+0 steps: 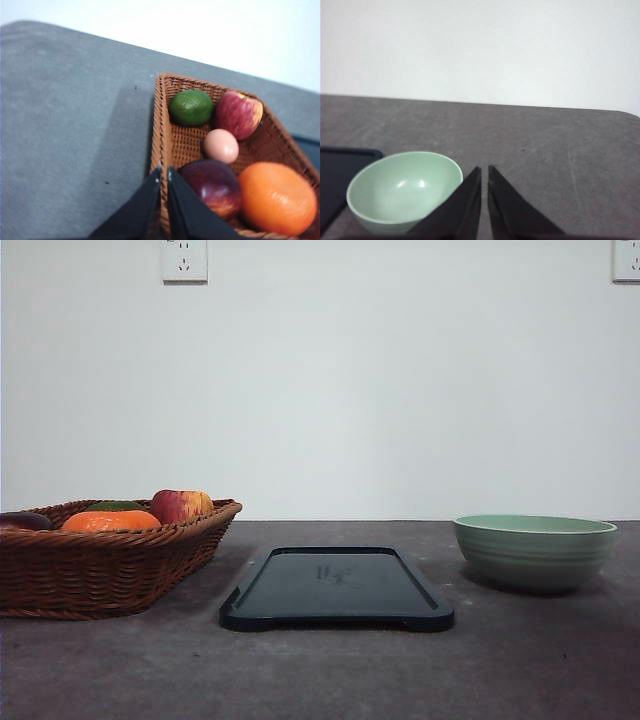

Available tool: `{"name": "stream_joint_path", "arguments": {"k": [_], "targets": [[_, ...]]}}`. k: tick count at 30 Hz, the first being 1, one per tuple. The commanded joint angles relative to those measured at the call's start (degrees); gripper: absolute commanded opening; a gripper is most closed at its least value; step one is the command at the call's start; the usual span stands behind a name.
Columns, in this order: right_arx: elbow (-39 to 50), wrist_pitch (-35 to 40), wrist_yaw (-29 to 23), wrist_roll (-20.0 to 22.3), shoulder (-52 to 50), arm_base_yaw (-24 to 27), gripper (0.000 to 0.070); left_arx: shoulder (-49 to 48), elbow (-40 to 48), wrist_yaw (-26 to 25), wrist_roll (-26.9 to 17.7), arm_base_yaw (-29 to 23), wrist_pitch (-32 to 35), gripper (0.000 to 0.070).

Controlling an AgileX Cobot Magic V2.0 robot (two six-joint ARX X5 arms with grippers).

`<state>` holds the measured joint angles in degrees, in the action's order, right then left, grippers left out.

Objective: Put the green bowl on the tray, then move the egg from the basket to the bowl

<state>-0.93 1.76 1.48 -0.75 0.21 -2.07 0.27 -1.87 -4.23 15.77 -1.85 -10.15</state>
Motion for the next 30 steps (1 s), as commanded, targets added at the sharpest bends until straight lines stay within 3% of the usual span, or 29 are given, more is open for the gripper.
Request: {"name": "stream_joint_path", "arguments": {"k": [1, 5, 9, 16, 24, 27, 30], "targets": [[0.2, 0.4, -0.1, -5.3, 0.0, 0.0, 0.0015, 0.0, 1.1, 0.2, 9.9, -0.1, -0.2, 0.0012], [0.2, 0.4, -2.2, -15.4, 0.0, 0.1, 0.0007, 0.0, 1.1, 0.2, 19.0, -0.1, 1.1, 0.0011], [0.2, 0.5, -3.4, -22.6, 0.0, 0.1, 0.0007, 0.0, 1.1, 0.2, 20.9, -0.1, 5.9, 0.001], [0.2, 3.9, -3.0, -23.3, 0.0, 0.0, 0.0007, 0.0, 1.1, 0.2, 17.5, -0.1, 14.9, 0.0009], [-1.7, 8.1, -3.0, -22.3, 0.1, 0.0, 0.0006, 0.0, 0.9, 0.2, 5.6, -0.1, 24.5, 0.0009], [-3.0, 8.1, -3.0, -20.1, 0.1, 0.0, 0.0006, 0.0, -0.3, 0.2, 2.3, -0.1, 25.1, 0.0009], [-4.5, 8.0, -3.0, -19.1, 0.7, 0.0, 0.0006, 0.5, -1.8, 0.2, 2.0, -0.1, 24.7, 0.0009]]}}
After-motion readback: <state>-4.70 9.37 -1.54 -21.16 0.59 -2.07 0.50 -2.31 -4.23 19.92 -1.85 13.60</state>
